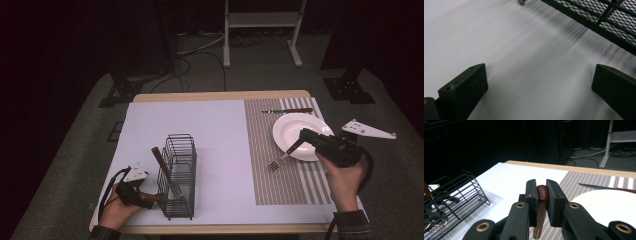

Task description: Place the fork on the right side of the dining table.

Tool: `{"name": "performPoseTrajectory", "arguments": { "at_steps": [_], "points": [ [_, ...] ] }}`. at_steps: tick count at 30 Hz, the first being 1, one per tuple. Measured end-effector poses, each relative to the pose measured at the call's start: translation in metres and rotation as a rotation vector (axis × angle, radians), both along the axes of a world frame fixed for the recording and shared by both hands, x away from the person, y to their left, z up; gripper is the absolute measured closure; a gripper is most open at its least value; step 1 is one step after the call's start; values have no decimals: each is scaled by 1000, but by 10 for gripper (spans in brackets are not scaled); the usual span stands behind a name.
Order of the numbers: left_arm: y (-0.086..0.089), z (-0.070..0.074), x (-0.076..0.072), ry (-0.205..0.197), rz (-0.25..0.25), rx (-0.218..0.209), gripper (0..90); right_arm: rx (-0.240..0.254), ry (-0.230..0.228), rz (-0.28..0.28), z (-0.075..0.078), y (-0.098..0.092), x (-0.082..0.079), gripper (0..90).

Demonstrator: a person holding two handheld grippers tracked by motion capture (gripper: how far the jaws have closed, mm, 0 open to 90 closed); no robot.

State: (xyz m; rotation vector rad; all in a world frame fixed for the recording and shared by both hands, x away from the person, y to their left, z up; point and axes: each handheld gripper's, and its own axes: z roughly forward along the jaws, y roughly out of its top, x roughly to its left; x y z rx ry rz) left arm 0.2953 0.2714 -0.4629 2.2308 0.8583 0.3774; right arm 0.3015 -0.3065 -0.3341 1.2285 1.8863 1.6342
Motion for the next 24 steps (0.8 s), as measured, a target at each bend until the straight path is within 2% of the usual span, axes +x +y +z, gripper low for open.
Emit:
{"name": "performPoseTrajectory", "arguments": {
  "at_steps": [10, 24],
  "points": [
    [0, 0, 0, 0, 0, 0, 0, 0, 20, -50, -8, -17, -7, 802],
    [0, 0, 0, 0, 0, 0, 0, -4, 26, -83, -14, -25, -11, 787]
  ]
}}
